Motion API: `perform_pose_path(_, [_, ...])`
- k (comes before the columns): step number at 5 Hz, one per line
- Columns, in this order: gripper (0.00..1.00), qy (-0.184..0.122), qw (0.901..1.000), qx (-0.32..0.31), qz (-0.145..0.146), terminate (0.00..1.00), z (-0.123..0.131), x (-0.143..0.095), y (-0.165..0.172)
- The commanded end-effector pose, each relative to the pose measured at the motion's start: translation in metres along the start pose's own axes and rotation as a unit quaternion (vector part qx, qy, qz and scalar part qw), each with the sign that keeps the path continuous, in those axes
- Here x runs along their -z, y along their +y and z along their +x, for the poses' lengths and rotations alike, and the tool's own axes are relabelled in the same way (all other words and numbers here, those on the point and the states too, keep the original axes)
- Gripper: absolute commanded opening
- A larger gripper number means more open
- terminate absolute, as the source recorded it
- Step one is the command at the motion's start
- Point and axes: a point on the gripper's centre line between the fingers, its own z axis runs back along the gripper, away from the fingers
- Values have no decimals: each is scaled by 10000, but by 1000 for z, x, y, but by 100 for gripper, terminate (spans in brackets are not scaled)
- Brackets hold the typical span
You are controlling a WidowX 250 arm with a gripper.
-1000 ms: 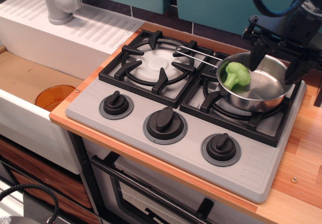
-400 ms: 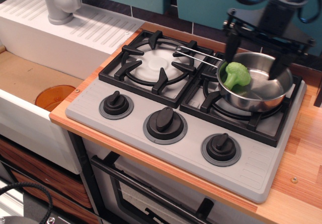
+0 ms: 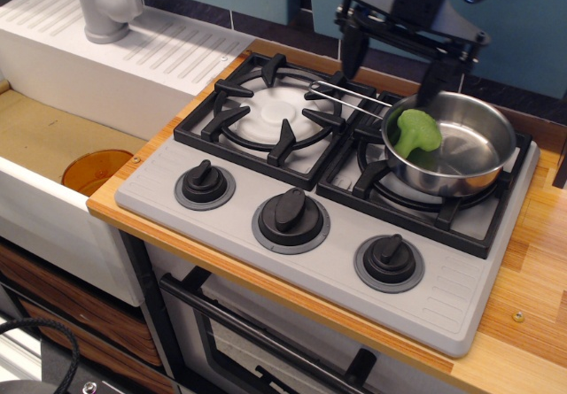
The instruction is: Put pot or pan on stove and put cauliflower in pot or pan
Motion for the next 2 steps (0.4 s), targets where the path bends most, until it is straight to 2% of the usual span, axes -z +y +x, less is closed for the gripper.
perform_pose_path(1, [100,-273,9996,-38,-30,0,14,-22,10])
perform_pose_path(2, [100,-678,9964,-330,-385,100,21,11,4])
